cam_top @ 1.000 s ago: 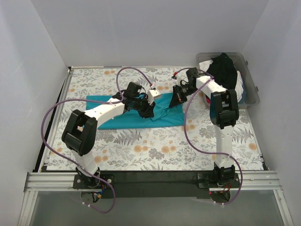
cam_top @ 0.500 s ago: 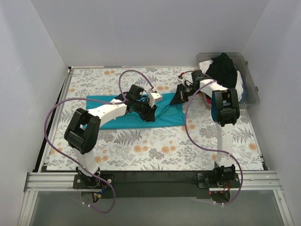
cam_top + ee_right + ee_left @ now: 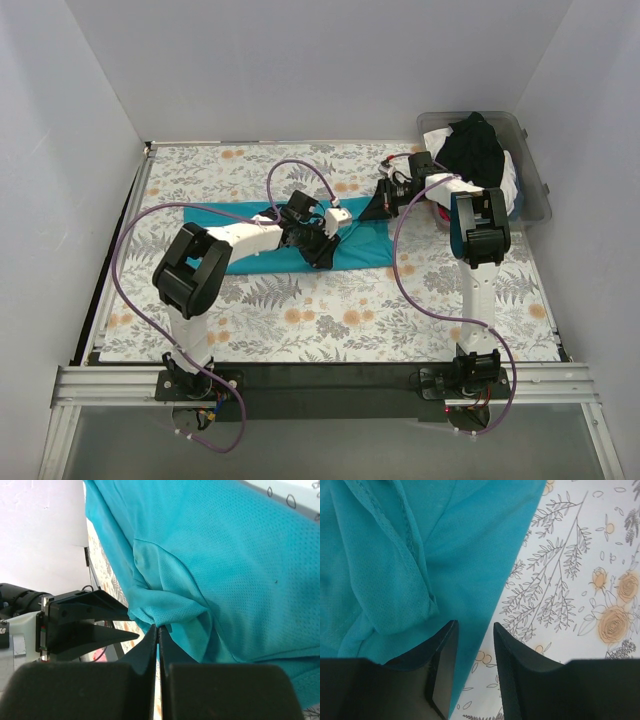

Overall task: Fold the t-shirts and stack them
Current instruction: Fold the tshirt

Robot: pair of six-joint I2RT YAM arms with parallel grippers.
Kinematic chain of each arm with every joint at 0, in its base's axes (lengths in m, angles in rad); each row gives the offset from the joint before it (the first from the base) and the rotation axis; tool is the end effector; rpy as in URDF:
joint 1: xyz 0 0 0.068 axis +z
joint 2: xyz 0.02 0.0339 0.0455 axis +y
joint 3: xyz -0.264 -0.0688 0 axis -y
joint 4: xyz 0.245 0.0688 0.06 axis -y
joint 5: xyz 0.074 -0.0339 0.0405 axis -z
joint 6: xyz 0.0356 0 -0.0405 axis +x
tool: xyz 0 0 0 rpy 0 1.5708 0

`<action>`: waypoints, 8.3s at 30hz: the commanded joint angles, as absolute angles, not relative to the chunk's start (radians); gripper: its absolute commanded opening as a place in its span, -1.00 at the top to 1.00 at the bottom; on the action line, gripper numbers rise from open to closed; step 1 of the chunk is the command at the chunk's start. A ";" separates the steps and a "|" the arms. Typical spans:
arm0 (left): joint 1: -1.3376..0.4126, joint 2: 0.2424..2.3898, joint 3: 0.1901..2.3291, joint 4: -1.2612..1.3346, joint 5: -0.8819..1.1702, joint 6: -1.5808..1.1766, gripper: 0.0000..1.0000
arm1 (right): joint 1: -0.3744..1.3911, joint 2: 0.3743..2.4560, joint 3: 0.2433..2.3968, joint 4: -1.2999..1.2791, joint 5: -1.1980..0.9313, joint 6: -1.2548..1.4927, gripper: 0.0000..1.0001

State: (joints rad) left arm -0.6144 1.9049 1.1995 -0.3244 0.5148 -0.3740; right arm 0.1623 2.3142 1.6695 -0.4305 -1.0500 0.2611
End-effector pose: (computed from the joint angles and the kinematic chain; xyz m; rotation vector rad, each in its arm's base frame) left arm 0.3054 -0.2369 0.1597 0.5265 2.6933 -0.9943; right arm 0.4629 0.1071 0.1279 -0.2398 2.4869 1.5313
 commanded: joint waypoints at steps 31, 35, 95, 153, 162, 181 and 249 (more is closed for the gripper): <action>-0.505 1.982 1.367 -0.156 0.345 -0.572 0.27 | 0.140 2.184 1.615 -0.264 -1.120 0.376 -0.57; -0.454 2.046 1.439 -0.192 0.377 -0.679 0.23 | 0.135 2.137 1.582 -0.265 -1.115 0.353 -0.46; 0.123 1.596 1.354 -0.844 0.581 -0.319 0.35 | 0.344 2.051 1.996 -0.673 -0.469 -0.144 -0.16; -0.305 1.470 0.995 -0.847 0.515 -0.353 1.00 | 0.423 2.450 2.234 -0.468 -0.132 -0.100 0.97; -0.293 1.552 1.183 -0.824 0.486 -0.397 1.00 | 0.448 2.136 1.924 -0.451 -0.310 -0.008 0.97; -0.149 1.565 1.132 -0.813 0.419 -0.348 1.00 | 0.557 2.134 1.641 -0.428 -0.374 0.044 0.97; -0.368 1.529 0.950 -0.660 0.499 -0.466 1.00 | 0.611 2.054 1.422 -0.768 -0.462 -0.244 0.97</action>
State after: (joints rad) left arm -0.3679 1.6077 0.9527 -0.6540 0.5045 -0.4702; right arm 0.6155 2.0617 1.4490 -0.7547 -0.4751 -0.2276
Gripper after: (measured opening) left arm 0.007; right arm 0.019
